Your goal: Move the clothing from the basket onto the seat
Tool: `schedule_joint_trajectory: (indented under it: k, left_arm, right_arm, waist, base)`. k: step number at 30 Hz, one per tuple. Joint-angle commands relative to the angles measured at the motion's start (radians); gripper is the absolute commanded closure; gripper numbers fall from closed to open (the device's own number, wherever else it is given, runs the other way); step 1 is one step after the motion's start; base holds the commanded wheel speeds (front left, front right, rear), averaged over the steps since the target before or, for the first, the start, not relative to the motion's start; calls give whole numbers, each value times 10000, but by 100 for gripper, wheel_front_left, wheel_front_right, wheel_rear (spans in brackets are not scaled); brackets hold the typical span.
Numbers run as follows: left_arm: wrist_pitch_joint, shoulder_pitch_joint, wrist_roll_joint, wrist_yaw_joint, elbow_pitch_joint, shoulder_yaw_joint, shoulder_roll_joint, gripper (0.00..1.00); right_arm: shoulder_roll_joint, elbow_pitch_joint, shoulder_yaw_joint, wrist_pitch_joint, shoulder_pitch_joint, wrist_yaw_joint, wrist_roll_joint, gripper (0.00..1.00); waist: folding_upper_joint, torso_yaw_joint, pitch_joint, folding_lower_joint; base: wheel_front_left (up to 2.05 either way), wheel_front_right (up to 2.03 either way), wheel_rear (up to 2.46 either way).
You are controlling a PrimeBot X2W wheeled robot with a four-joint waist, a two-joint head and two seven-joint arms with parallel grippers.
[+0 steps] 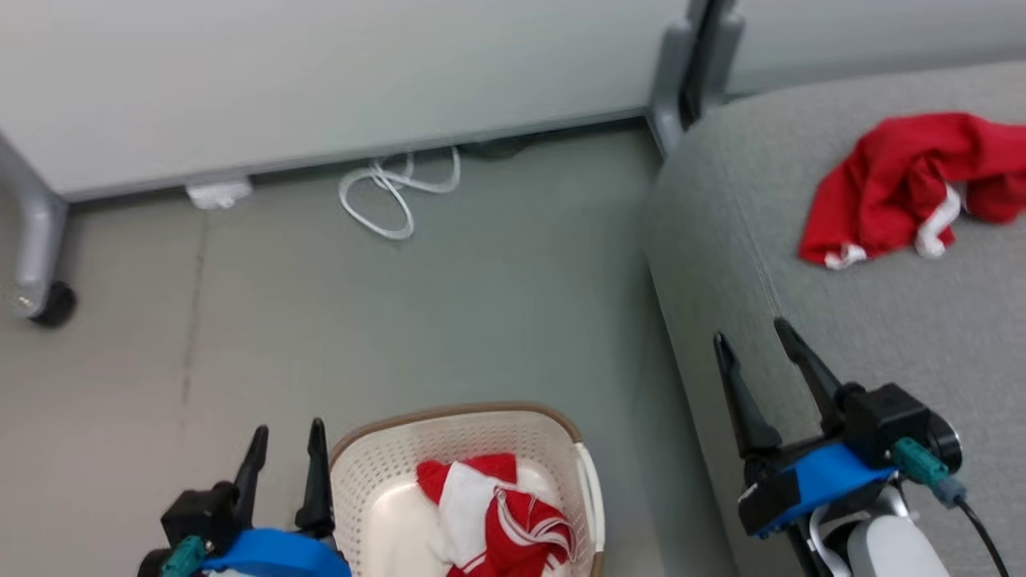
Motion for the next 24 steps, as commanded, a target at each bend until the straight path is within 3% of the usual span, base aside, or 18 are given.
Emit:
schedule_joint_trajectory:
  k: [1,13,20,24]
  left_arm:
    - [-20,-377,-55,-71,438,-130,10,0]
    - [397,-2824,-384,-344,3614,-1468,176,0]
    - [960,-3943,-1324,-348,4793,-2635,298,0]
    - [1400,-4418,-1636,-350,5617,-2819,506,0]
  right_arm:
    - [-4,-32,197,-80,-315,1,-5,0]
    - [-6,146,1501,-655,-2009,1,472,0]
    - [-7,393,2070,-1050,-2646,1,774,0]
    - [-7,510,2298,-1228,-2882,1,980,0]
  waist:
    - [0,-299,341,-2]
    - [0,-2071,2851,-2]
    - [0,-2641,3788,-2]
    - [0,-2922,4202,-2]
  base:
    - [0,0,0]
    - [0,0,0]
    - [0,0,0]
    - [0,0,0]
